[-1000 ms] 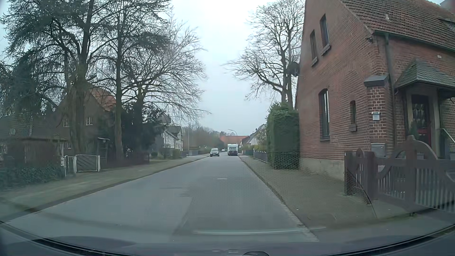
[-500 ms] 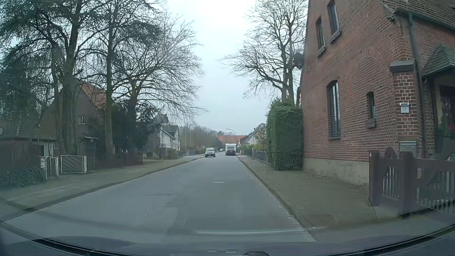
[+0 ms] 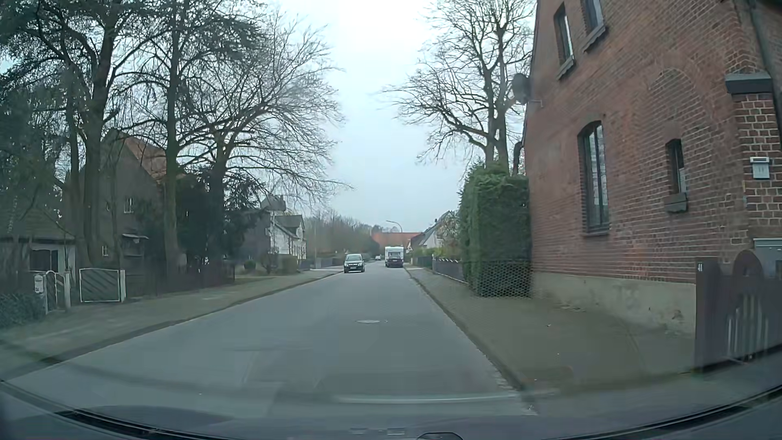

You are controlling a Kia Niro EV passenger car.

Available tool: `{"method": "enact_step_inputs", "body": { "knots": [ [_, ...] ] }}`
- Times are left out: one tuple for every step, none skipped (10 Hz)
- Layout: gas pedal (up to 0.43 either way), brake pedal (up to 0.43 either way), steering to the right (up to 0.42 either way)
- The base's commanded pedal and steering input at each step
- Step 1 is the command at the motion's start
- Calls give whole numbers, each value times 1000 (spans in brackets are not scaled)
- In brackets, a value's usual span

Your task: Follow the waypoints while adhering to traffic rules and regulations

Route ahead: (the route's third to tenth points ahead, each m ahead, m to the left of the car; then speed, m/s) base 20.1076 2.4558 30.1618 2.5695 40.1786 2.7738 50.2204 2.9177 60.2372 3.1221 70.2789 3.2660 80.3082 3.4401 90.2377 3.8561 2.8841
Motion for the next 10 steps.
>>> {"method": "enact_step_inputs", "body": {
  "knots": [
    [0, 110, 1],
    [0, 122, 1],
    [0, 146, 1],
    [0, 159, 1],
    [0, 177, 2],
    [0, 195, 3],
    [0, 207, 3],
    [0, 213, 3],
    [0, 220, -1],
    [0, 220, -7]
  ]
}}
